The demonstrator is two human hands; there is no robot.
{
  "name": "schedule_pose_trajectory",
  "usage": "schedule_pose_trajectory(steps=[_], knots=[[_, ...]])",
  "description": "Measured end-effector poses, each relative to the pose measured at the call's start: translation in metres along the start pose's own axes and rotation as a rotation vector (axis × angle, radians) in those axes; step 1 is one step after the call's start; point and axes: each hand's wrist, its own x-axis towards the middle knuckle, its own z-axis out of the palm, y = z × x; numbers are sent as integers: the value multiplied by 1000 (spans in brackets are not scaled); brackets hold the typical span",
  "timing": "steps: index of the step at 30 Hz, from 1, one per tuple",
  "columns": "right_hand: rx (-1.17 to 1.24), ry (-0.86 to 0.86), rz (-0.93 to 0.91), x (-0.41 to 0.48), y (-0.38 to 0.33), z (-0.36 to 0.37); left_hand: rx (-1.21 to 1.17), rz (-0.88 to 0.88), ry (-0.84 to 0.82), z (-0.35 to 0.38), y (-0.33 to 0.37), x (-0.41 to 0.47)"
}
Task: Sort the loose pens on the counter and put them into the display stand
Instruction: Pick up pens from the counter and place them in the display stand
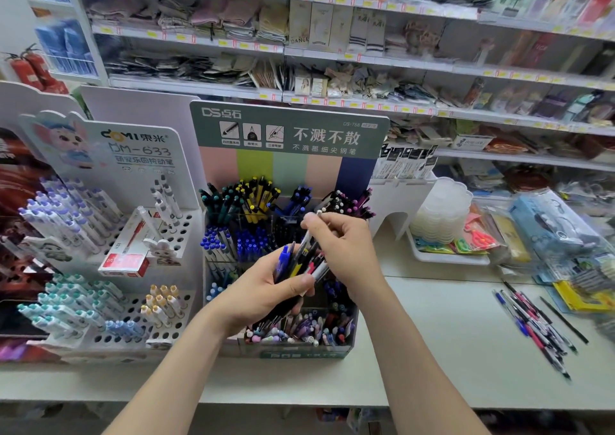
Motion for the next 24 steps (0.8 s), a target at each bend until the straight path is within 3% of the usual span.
schedule_pose_trajectory(steps=[4, 7, 9, 13, 17, 20, 24], knots=[[267, 409, -60, 19, -4, -15, 71, -30, 60, -1, -7, 2], [75, 637, -233, 36, -2, -28, 49, -46, 234, 0, -12, 4], [-146, 576, -350, 47, 7, -28, 11, -52, 311, 1, -14, 7], [-616, 211, -428, 67, 37, -20, -65, -81, 386, 2, -12, 10], [-984, 178, -490, 69, 46, -17, -143, -80, 441, 1, -8, 9], [-1077, 52, -507, 67, 45, -21, -138, -81, 443, -1, -6, 8], [-1173, 122, -463, 70, 39, -27, -142, -86, 439, -1, -4, 7]])
